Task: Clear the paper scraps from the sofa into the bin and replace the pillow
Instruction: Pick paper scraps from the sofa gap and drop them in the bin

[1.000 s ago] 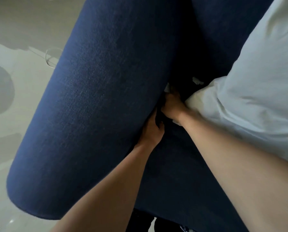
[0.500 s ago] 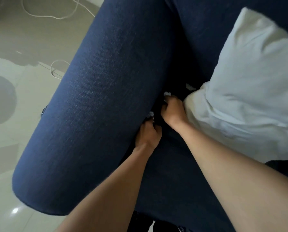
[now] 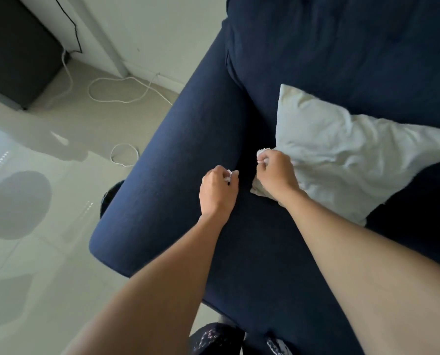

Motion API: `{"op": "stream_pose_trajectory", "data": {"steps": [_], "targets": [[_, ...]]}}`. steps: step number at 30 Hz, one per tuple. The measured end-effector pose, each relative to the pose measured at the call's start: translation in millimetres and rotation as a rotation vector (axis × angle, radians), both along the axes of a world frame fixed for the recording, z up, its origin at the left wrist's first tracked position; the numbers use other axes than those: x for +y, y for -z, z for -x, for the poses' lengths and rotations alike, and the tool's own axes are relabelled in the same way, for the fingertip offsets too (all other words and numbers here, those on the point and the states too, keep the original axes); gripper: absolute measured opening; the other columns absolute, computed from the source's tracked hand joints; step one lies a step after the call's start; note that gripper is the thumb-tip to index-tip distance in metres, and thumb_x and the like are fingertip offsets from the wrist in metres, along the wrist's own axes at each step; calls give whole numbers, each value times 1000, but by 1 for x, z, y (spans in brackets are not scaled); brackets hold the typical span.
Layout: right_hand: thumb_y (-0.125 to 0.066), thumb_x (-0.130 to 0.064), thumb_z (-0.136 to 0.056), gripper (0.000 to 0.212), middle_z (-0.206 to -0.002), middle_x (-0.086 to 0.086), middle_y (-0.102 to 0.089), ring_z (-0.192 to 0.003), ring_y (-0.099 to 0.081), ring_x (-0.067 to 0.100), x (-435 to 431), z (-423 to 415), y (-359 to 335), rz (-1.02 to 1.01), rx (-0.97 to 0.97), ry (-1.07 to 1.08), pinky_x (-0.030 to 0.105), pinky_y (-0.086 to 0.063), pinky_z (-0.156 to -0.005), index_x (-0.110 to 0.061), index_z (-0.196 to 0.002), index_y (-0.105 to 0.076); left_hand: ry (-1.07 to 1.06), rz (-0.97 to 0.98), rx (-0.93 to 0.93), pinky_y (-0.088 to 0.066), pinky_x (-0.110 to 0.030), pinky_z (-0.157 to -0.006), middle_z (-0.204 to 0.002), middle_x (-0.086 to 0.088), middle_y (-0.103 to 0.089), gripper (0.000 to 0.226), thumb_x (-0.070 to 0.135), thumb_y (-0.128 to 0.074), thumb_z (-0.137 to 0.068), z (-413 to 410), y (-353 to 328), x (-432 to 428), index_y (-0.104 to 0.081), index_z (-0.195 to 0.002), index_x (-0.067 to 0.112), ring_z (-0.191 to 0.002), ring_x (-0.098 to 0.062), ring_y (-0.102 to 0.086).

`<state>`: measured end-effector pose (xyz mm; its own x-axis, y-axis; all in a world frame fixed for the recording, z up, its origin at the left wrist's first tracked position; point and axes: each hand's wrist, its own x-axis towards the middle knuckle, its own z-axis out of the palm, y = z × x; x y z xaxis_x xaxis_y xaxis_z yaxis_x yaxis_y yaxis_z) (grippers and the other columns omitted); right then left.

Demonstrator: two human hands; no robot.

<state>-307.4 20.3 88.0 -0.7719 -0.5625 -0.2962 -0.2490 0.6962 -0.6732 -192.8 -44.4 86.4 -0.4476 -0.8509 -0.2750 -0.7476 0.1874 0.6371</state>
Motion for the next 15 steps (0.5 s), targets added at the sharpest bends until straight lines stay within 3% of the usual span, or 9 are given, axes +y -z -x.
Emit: {"op": "stream_pose_trajectory", "data": {"steps": [3,7,10,11,12,13,14,15], "targets": [[-47,-4,-88,23,-115,10,-65,-106,-62,29,-2,-16,-26,68,53,-19,39,-55,-83,-7,-105,-62,-25,23,39,-50,-35,-63,-87,-3,-63,20,26,-56,-92,-11,-29,-4,-57,-81,9,-75,-20,-60],[-49,-6,-90,31,-120,8,-62,-110,-57,28,-13,-45,-53,90,89,-68,36,-48,-86,-11,-120,-52,-44,24,108,-55,-44,-67,-90,-3,-63,5,17,-53,-91,-37,-50,-11,-53,-95,14,-82,-25,-61],[-49,-8,-91,46,-130,12,-57,-116,-56,32,-28,-62,-68,80,95,-99,40,-48,-91,-13,-136,-42,-74,-2,131,-56,-41,-77,-104,-4,-63,33,20,-50,-94,-58,-55,-23,-50,-127,20,-95,-24,-61],[-49,-9,-91,46,-130,13,-57,-115,-56,33,-34,-67,-70,70,101,-112,40,-48,-91,-13,-137,-42,-73,7,133,-55,-38,-76,-101,-4,-63,29,20,-48,-95,-66,-56,-29,-55,-123,17,-95,-24,-59],[-50,-10,-91,43,-128,13,-58,-113,-58,33,-41,-73,-72,65,103,-125,39,-49,-89,-13,-134,-45,-74,16,132,-51,-33,-70,-90,-3,-61,17,18,-47,-95,-74,-56,-36,-62,-101,14,-88,-25,-55],[-50,-11,-91,38,-125,13,-61,-109,-60,32,-49,-78,-72,72,101,-138,38,-51,-87,-12,-129,-50,-82,29,133,-45,-31,-61,-78,-4,-55,25,15,-46,-95,-81,-57,-44,-56,-73,14,-79,-26,-48],[-50,-11,-91,33,-121,12,-63,-105,-63,31,-57,-84,-72,83,91,-151,37,-53,-85,-11,-123,-55,-94,45,128,-41,-34,-56,-72,-8,-51,34,13,-46,-95,-89,-57,-53,-46,-61,14,-72,-29,-41],[-50,-12,-90,29,-117,11,-66,-102,-64,31,-67,-90,-71,94,80,-162,37,-55,-84,-11,-118,-58,-119,44,129,-44,-38,-59,-77,-13,-55,35,14,-47,-95,-96,-59,-62,-48,-61,13,-71,-31,-43]]}}
